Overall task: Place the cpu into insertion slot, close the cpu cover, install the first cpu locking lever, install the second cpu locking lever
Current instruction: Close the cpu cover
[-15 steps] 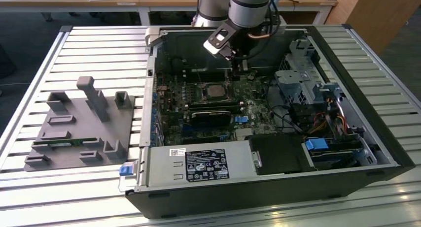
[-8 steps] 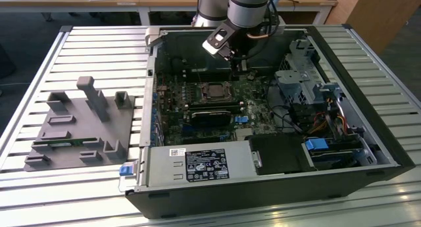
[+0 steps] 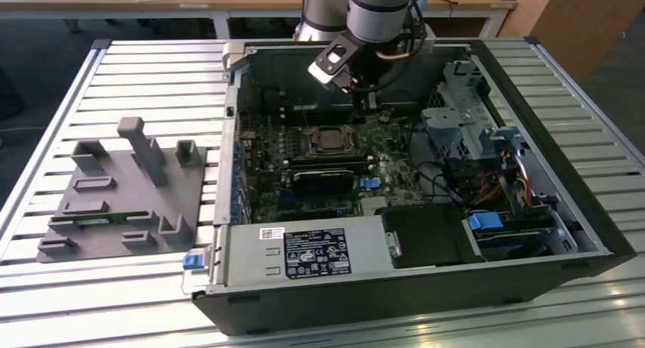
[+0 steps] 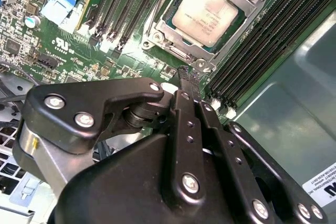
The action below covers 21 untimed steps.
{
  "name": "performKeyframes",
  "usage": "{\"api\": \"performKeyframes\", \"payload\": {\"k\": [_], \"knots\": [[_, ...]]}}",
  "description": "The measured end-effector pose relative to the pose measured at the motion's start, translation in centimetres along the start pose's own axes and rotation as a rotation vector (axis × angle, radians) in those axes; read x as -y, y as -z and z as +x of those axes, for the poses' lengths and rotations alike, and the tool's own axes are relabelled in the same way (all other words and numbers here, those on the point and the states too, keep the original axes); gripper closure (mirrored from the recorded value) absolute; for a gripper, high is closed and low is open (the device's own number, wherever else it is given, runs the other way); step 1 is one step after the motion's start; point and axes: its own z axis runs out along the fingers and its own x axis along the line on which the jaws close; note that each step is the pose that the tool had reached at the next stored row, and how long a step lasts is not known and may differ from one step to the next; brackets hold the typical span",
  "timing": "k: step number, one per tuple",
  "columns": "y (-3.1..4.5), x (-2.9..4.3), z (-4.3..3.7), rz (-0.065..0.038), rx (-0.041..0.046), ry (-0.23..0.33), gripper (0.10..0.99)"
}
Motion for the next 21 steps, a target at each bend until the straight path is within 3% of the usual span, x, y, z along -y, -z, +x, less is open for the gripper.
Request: {"api": "performKeyframes", "payload": {"k": [21], "knots": [[-0.07,0.54,0.01,0.0,0.0,0.0,0.98]]}}
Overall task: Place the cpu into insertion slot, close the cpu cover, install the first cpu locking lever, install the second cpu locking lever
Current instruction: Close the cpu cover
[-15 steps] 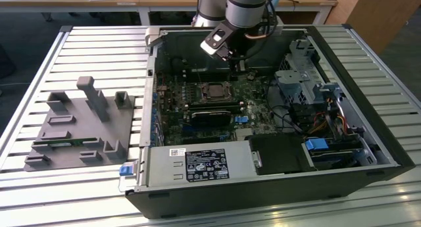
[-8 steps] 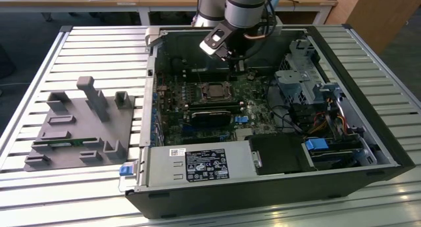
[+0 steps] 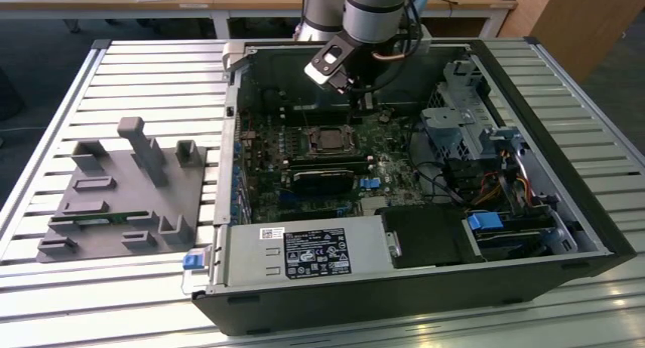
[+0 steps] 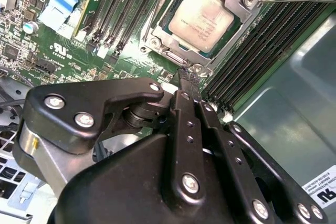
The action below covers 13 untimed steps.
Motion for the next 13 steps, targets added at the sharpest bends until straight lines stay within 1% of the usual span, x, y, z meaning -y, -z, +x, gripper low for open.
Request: {"api": "performKeyframes", "payload": {"k": [13], "knots": [[-0.04,0.3,0.01,0.0,0.0,0.0,0.98]]}}
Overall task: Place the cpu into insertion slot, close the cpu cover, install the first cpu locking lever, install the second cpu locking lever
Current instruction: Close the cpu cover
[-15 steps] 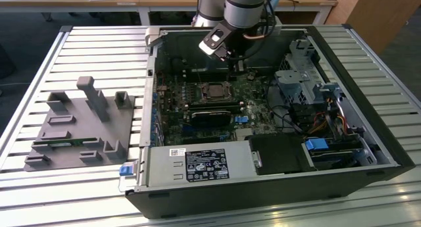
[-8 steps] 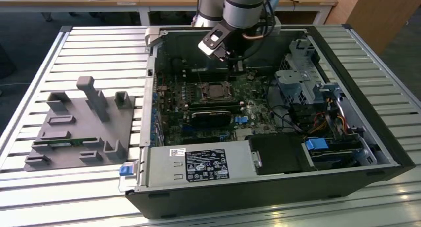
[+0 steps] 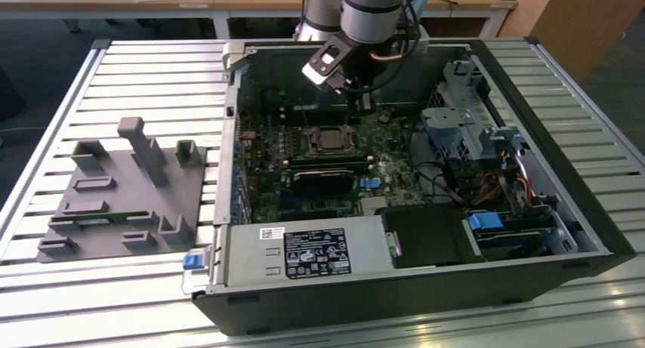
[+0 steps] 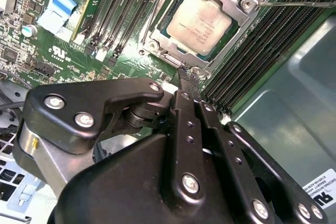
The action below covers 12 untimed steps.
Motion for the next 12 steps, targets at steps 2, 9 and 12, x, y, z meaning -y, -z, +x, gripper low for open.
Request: {"api": "performKeyframes", "payload": {"k": [2,9,12], "knots": [[-0.01,0.04,0.0,0.0,0.0,0.0,0.98],[-0.03,0.21,0.01,0.0,0.0,0.0,0.98],[-0.04,0.28,0.01,0.0,0.0,0.0,0.98]]}}
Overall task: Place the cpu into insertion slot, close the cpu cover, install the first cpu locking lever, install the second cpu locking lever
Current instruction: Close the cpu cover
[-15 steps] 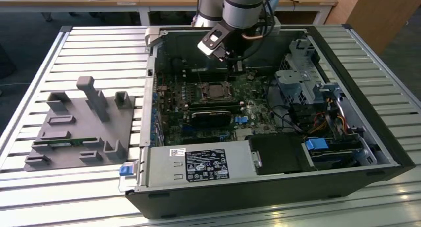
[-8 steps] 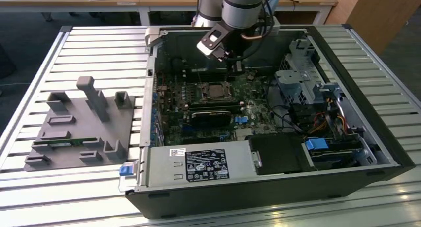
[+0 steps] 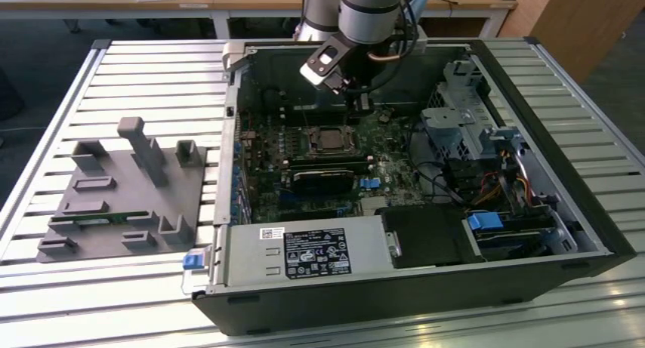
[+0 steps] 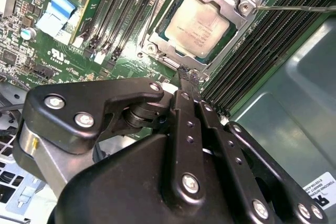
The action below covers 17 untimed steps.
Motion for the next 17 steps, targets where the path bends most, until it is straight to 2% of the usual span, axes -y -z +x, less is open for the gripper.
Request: {"api": "performKeyframes", "payload": {"k": [17], "knots": [[-0.04,0.36,0.01,0.0,0.0,0.0,0.98]]}}
